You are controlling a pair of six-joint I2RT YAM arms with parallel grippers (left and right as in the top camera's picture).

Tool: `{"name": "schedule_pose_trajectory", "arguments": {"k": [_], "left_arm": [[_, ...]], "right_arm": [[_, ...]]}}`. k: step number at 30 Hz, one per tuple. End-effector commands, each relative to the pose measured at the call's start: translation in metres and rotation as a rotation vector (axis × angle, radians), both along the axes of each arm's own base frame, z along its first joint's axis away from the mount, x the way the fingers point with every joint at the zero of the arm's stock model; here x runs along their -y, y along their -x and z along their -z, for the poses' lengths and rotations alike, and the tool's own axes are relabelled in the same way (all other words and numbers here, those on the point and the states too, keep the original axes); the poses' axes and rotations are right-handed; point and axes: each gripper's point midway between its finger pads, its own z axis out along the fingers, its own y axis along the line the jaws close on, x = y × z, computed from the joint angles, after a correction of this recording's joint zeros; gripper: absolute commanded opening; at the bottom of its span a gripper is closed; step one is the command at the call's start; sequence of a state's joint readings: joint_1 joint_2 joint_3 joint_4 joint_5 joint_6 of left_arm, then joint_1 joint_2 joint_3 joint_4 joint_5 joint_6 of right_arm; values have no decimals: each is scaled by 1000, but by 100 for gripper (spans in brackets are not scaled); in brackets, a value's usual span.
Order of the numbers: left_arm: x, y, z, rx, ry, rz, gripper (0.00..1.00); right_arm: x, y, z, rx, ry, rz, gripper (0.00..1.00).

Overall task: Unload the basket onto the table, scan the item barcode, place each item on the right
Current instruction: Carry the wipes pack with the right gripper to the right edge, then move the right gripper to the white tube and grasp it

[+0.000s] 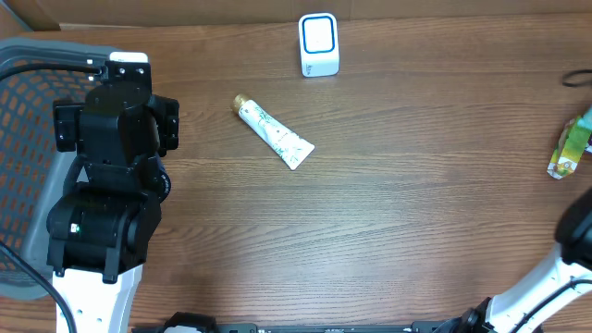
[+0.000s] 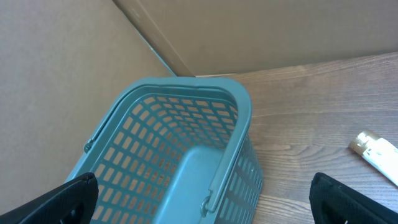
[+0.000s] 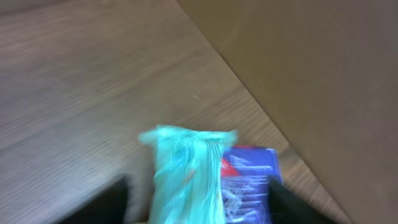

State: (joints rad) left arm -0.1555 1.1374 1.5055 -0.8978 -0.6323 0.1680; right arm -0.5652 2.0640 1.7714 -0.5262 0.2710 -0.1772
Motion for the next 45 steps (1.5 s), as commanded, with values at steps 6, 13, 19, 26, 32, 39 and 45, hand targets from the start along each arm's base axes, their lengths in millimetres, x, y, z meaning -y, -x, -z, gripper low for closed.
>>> {"name": "schedule_pose_trajectory", "arguments": {"k": [6, 13, 19, 26, 32, 39, 45], "left_arm": [[0, -1, -1, 1, -5, 5, 100], [0, -1, -1, 1, -5, 5, 100], [0, -1, -1, 1, -5, 5, 100], [0, -1, -1, 1, -5, 5, 99], [0, -1, -1, 1, -5, 5, 100], [0, -1, -1, 1, -5, 5, 99], [0, -1, -1, 1, -5, 5, 99]], "right_arm": [[-43, -12, -82, 358, -262, -221, 100], [-202, -17, -149, 463, -621, -552, 100], [-355, -11, -101, 184, -808, -856, 100], [-493, 38, -72, -99, -764, -1169, 100], [-570, 88, -23, -334, -505, -1320, 100], [-617, 106, 32, -341, -299, -1407, 100], [-626, 102, 62, -282, -114, -1385, 100]]}}
